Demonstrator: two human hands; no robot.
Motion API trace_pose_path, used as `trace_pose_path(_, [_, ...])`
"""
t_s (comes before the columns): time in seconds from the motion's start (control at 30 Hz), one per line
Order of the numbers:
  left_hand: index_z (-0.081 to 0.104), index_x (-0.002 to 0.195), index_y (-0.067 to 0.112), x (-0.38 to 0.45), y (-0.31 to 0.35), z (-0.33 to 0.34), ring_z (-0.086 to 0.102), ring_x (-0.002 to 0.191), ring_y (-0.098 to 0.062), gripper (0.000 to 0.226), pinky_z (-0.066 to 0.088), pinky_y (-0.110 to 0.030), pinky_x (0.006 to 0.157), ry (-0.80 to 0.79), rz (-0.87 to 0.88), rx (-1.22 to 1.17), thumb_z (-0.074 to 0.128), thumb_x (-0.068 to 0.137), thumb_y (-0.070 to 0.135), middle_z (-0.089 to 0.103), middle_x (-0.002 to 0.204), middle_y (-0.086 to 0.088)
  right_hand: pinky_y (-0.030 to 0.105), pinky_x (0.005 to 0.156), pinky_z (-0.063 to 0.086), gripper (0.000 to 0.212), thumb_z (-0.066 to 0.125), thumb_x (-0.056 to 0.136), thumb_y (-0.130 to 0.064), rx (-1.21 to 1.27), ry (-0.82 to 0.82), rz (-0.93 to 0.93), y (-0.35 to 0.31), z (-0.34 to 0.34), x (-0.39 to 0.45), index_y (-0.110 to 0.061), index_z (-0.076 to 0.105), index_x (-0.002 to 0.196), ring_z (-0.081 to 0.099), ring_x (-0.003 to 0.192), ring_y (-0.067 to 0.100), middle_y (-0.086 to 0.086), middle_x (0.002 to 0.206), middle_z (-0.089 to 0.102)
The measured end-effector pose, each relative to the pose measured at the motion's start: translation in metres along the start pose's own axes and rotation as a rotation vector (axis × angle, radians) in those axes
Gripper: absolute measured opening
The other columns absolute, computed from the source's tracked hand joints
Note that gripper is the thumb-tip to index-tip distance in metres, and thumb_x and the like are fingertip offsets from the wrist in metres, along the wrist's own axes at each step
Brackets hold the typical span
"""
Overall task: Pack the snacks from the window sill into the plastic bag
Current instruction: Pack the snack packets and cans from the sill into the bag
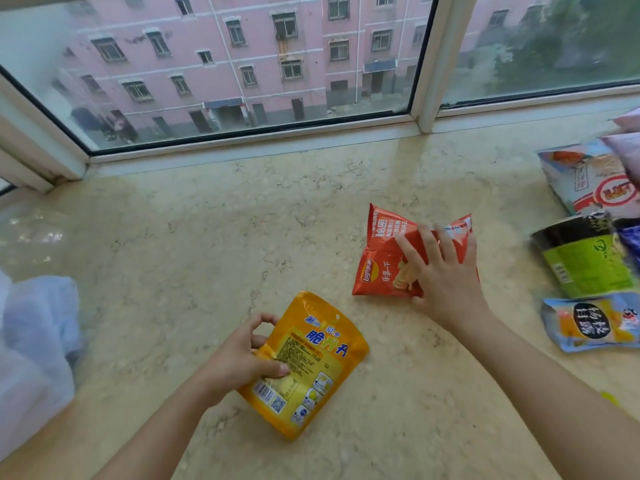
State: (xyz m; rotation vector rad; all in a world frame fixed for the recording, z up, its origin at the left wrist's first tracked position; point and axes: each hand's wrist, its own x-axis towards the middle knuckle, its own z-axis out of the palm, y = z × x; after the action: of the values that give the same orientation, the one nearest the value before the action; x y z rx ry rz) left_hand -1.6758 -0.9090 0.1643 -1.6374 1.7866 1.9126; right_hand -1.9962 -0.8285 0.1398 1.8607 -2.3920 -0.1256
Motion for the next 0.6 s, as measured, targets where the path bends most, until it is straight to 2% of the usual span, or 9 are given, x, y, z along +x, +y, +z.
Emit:
trace_pose_path(0.07, [0.049,0.113,0.026,-0.001,0.000,0.000,0.072,0.083,-0.029,0.062,0.058,-0.047,0.077,0.032,0.013,-0.068,0.080,0.069,-0.004,0.074,0.096,-0.008,0.072,0.101,0.016,0.128,0.089,0.044,-0.048,-0.037,-0.078,-0.022,0.007,-0.006,0.015,-0.029,0.016,0.147,0.025,0.138,0.041,0.017,0.152,0.027])
trace_pose_path(0.13, [0.050,0.115,0.028,-0.002,0.001,0.000,0.072,0.085,-0.031,0.063,0.057,-0.050,0.080,0.084,0.034,-0.138,0.080,0.069,-0.004,0.074,0.097,-0.009,0.069,0.104,0.014,0.122,0.076,0.062,-0.059,-0.078,-0.161,-0.058,0.010,-0.008,0.023,-0.036,-0.007,0.148,0.012,0.144,0.037,0.012,0.158,0.009])
trace_pose_path(0.17, [0.050,0.117,0.029,-0.002,0.002,0.001,0.072,0.085,-0.029,0.065,0.057,-0.049,0.079,0.114,0.047,-0.168,0.080,0.069,-0.004,0.074,0.097,-0.008,0.067,0.106,0.016,0.117,0.069,0.070,-0.060,-0.076,-0.187,-0.072,0.010,-0.006,0.026,-0.038,-0.015,0.147,0.007,0.144,0.036,0.011,0.159,0.001])
trace_pose_path(0.23, [0.050,0.122,0.030,-0.003,0.004,0.004,0.072,0.086,-0.026,0.068,0.058,-0.044,0.076,0.172,0.069,-0.220,0.080,0.070,-0.003,0.075,0.098,-0.005,0.061,0.107,0.025,0.109,0.062,0.077,-0.060,-0.062,-0.216,-0.074,0.009,-0.003,0.026,-0.040,-0.021,0.145,0.010,0.143,0.034,0.011,0.158,-0.003])
trace_pose_path(0.33, [0.050,0.125,0.030,-0.004,0.009,0.009,0.072,0.086,-0.024,0.070,0.058,-0.039,0.072,0.203,0.108,-0.267,0.079,0.071,-0.003,0.075,0.097,-0.005,0.057,0.103,0.034,0.106,0.062,0.078,-0.062,-0.008,-0.197,-0.049,0.005,0.003,0.024,-0.042,-0.017,0.146,0.021,0.140,0.034,0.013,0.157,0.002])
trace_pose_path(0.43, [0.051,0.123,0.031,-0.006,0.013,0.010,0.073,0.085,-0.023,0.068,0.058,-0.036,0.068,0.222,0.143,-0.293,0.078,0.071,-0.004,0.075,0.096,-0.003,0.055,0.101,0.036,0.107,0.065,0.074,-0.063,0.014,-0.165,-0.014,0.003,0.003,0.024,-0.044,-0.010,0.148,0.030,0.135,0.035,0.015,0.155,0.011])
trace_pose_path(0.53, [0.051,0.125,0.030,-0.008,0.014,0.008,0.072,0.086,-0.024,0.069,0.058,-0.037,0.071,0.244,0.172,-0.310,0.078,0.071,-0.004,0.075,0.097,-0.004,0.052,0.101,0.036,0.101,0.065,0.078,-0.054,-0.021,-0.167,-0.034,-0.003,-0.003,0.023,-0.040,-0.004,0.149,0.034,0.134,0.033,0.014,0.153,0.022])
trace_pose_path(0.6, [0.051,0.124,0.030,-0.011,0.013,0.005,0.072,0.087,-0.024,0.069,0.058,-0.040,0.074,0.259,0.185,-0.318,0.078,0.071,-0.004,0.075,0.098,-0.004,0.054,0.097,0.039,0.096,0.071,0.076,-0.045,-0.037,-0.138,-0.053,-0.009,-0.010,0.022,-0.037,0.010,0.151,0.041,0.129,0.034,0.016,0.146,0.035])
